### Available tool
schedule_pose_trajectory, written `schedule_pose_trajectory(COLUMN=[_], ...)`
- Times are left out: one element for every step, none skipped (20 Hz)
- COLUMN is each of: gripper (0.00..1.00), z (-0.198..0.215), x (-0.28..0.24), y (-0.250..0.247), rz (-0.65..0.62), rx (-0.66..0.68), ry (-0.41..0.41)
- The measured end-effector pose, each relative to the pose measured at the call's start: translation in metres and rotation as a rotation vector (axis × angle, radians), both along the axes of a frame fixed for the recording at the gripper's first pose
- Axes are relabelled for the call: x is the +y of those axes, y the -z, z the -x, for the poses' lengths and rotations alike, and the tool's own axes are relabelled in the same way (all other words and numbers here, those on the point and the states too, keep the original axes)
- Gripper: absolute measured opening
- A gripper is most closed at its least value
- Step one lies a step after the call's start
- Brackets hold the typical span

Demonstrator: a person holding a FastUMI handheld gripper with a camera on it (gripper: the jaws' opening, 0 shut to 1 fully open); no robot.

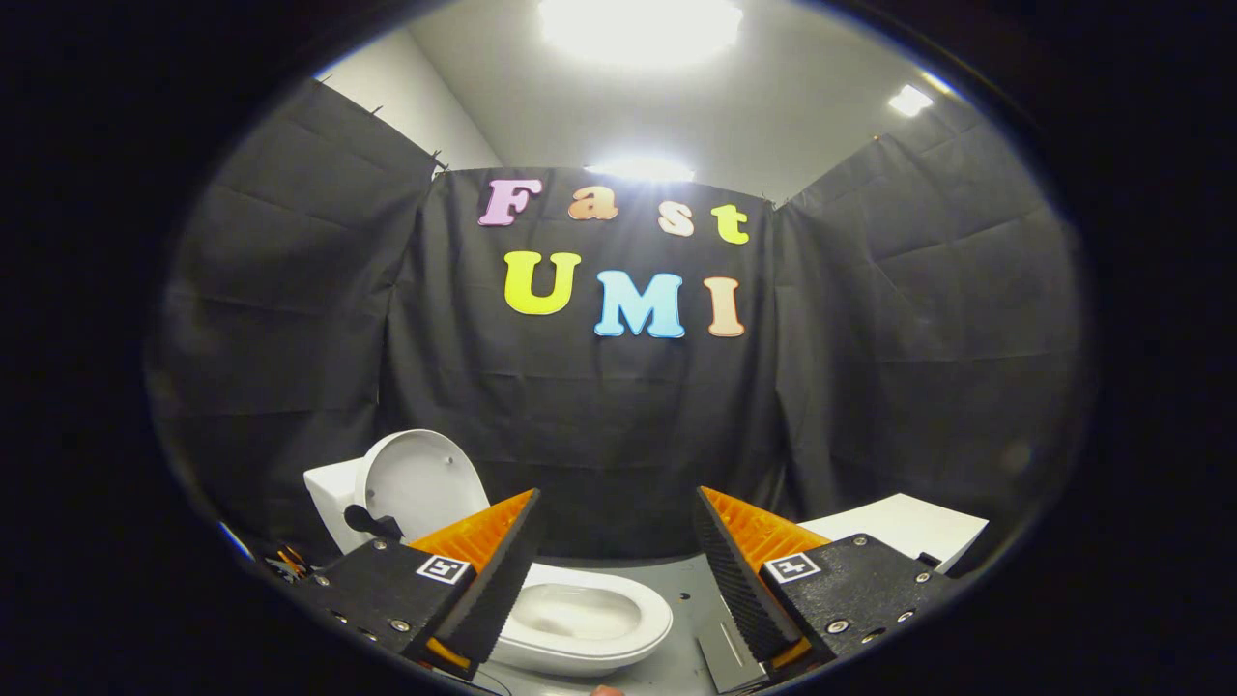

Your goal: Open the toilet lid.

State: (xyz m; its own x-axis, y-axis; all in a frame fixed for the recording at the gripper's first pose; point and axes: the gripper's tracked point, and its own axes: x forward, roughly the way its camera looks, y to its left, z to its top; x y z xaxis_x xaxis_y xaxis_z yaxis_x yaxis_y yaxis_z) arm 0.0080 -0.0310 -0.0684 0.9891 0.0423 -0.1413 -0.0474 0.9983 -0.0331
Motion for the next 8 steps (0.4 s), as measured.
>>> schedule_pose_trajectory(gripper=[0.95, 0.95, 0.95, 0.95, 0.95, 0.95, 0.95, 0.95], z=[0.0, 0.0, 0.0, 0.0, -0.001, -0.002, -0.002, -0.002], x=[-0.001, 0.0, 0.0, 0.0, 0.002, 0.004, 0.007, 0.01], y=[0.001, 0.002, 0.001, 0.0, -0.001, -0.004, -0.007, -0.009], rz=[-0.006, -0.012, -0.018, -0.022, -0.027, -0.032, -0.033, -0.03], rx=[0.001, 0.003, 0.001, -0.001, -0.004, -0.01, -0.018, -0.024], ry=[0.001, -0.001, -0.002, -0.001, -0.003, -0.005, -0.01, -0.014])
